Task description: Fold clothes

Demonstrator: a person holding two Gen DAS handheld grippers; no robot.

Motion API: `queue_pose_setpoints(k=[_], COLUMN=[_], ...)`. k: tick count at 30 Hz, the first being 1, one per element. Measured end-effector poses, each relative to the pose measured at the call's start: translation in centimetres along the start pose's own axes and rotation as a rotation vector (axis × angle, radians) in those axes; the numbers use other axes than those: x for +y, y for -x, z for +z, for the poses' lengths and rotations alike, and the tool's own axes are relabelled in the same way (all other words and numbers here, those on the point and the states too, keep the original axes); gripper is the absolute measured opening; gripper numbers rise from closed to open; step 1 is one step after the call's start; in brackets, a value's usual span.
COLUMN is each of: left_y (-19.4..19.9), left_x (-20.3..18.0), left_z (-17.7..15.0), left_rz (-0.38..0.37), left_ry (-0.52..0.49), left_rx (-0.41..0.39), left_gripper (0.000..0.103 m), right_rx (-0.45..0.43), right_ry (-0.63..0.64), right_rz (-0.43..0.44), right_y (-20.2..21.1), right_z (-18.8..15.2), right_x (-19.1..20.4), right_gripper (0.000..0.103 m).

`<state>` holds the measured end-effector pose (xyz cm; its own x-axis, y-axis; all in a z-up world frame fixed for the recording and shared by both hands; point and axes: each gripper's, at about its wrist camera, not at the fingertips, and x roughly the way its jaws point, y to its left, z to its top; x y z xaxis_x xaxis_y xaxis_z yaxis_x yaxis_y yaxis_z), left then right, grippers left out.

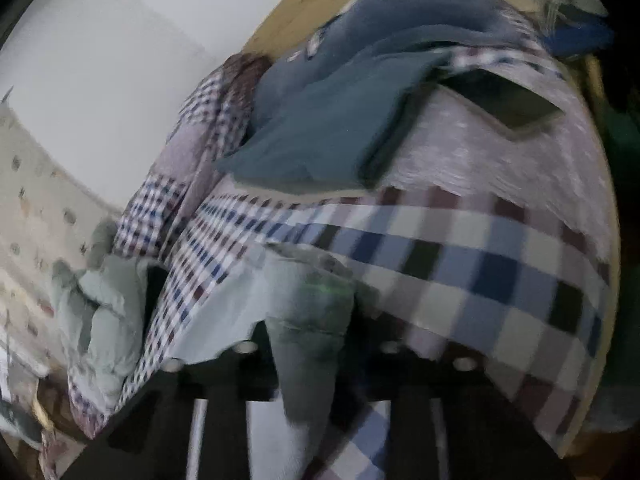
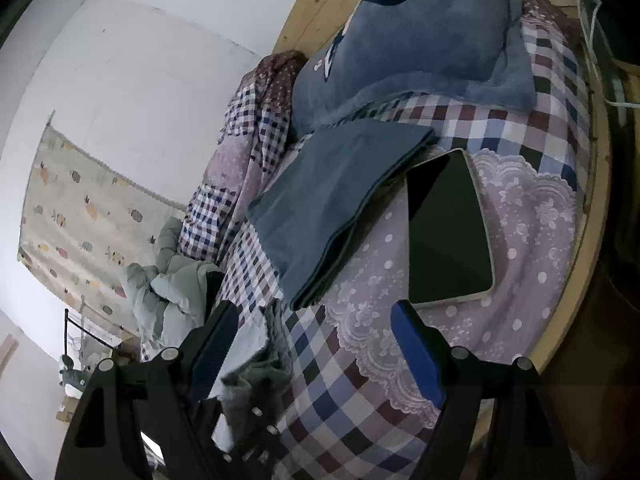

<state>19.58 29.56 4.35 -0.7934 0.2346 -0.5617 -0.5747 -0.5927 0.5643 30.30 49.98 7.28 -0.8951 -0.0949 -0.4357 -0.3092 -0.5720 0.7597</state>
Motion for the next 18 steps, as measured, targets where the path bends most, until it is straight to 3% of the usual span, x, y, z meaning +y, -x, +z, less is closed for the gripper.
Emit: queue_pose_setpoints(k=[5,12,17,18], left_y=[2.7,6.1,6.7,6.7], left_x=[4.0,9.6,10.5,10.6], left_z=[-0.3,-3.0,-3.8,-3.9], left_rz=[-0.042,-0.147,-0.175,-0.178], left_ry=[0.211,0.490,0.537,0.538], left_rx=[-0.060,-0.132,-0.142,-0.144], left_gripper=[0.013,0.013,0.013,0.013], right_rx=[0.110,0.361,0.630,0.652], right_ry=[0.054,0.070,-0.027,-0.044], right_rz=[-0.013,0.091,0.171,0.181], right_y=[-2.4,-7.8,-15.3,-16.3], right_z=[-0.1,-1.6,-4.9,-5.2], right_x=[1.3,4.2,4.7,4.7], right_gripper=[0.082,0.082,0.083,0.083])
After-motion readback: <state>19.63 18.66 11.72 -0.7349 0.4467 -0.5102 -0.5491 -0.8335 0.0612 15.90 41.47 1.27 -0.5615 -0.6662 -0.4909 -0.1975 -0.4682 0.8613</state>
